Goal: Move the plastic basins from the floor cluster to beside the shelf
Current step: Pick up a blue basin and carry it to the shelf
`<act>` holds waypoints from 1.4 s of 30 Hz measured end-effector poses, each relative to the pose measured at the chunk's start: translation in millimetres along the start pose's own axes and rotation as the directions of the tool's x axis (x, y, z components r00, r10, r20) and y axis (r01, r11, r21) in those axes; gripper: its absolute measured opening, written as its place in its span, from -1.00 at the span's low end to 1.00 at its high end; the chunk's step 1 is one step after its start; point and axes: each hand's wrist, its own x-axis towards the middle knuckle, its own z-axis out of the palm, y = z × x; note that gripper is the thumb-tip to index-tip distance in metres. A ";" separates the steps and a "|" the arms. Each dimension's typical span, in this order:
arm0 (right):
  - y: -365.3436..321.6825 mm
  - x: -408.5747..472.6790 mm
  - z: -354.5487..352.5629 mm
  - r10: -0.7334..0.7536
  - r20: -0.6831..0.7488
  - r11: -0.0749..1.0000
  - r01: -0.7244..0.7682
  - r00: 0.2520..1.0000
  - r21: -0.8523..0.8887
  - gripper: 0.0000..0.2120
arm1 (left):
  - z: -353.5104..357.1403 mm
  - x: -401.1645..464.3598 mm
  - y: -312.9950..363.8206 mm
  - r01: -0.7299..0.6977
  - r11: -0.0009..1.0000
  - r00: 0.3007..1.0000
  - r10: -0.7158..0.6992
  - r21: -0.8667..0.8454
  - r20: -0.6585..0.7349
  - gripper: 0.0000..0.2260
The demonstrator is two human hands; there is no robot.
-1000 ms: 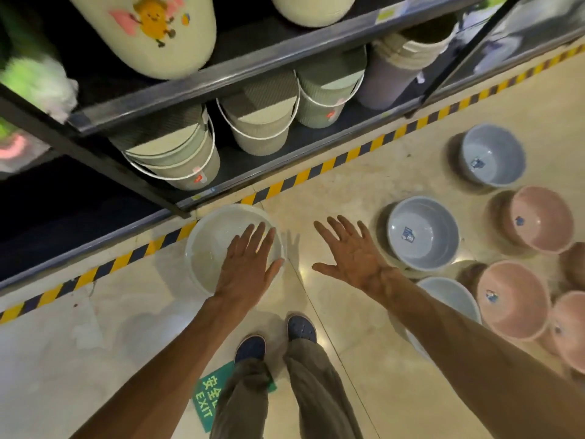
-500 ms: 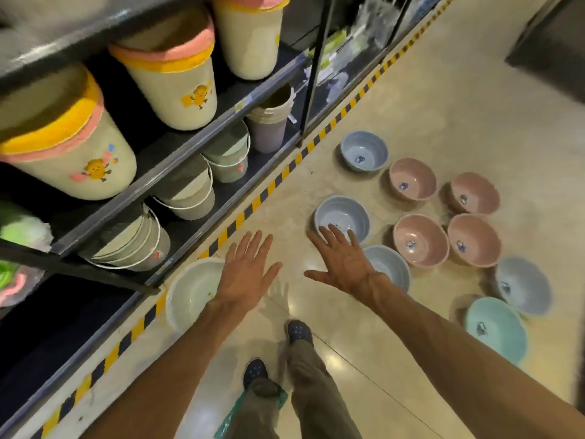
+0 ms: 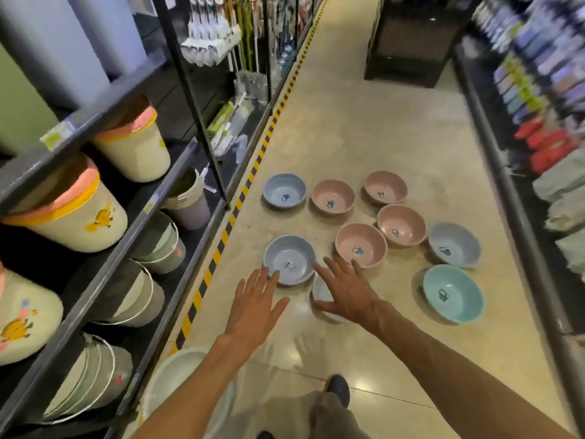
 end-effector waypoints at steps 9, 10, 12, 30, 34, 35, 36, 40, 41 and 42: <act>125.4 -13.1 3.4 0.162 0.034 0.978 -0.165 0.986 0.126 -0.11 | 12.8 93.6 76.0 -0.085 0.996 0.994 0.087 -0.027 0.073 -0.11; 137.4 -12.3 6.4 0.180 0.048 0.972 -0.185 0.983 0.143 -0.11 | 17.1 103.8 83.6 -0.088 0.995 0.991 0.092 -0.046 0.095 -0.05; 159.0 -9.3 16.5 0.209 0.064 0.961 -0.217 0.976 0.171 -0.10 | 24.8 124.2 97.3 -0.081 0.995 0.989 0.086 -0.051 0.121 0.03; 264.3 123.2 109.8 0.326 0.333 0.893 -0.404 0.885 0.199 -0.10 | 105.9 321.7 95.1 -0.070 0.991 0.916 0.111 -0.117 0.386 -0.37; 284.2 159.9 133.0 0.353 0.385 0.857 -0.459 0.853 0.232 -0.13 | 140.6 353.3 80.4 -0.024 0.995 0.913 0.062 -0.099 0.403 -0.22; 290.1 168.1 141.1 0.355 0.397 0.852 -0.468 0.846 0.236 -0.14 | 153.5 359.6 77.0 -0.021 0.995 0.913 0.061 -0.102 0.402 -0.24; 296.3 175.6 152.2 0.365 0.404 0.842 -0.483 0.839 0.242 -0.15 | 166.5 366.5 74.6 -0.013 0.996 0.903 0.051 -0.091 0.427 -0.27; 324.6 207.3 211.4 0.367 0.457 0.828 -0.508 0.810 0.237 -0.15 | 230.6 398.3 69.6 0.062 0.989 0.898 0.003 -0.134 0.439 -0.25; 332.2 215.5 229.8 0.363 0.467 0.828 -0.509 0.806 0.235 -0.14 | 248.0 406.4 69.1 0.070 0.986 0.899 0.002 -0.149 0.439 -0.27; 339.9 224.3 249.4 0.361 0.478 0.827 -0.512 0.801 0.234 -0.13 | 267.3 414.3 68.2 0.088 0.983 0.888 -0.006 -0.158 0.460 -0.31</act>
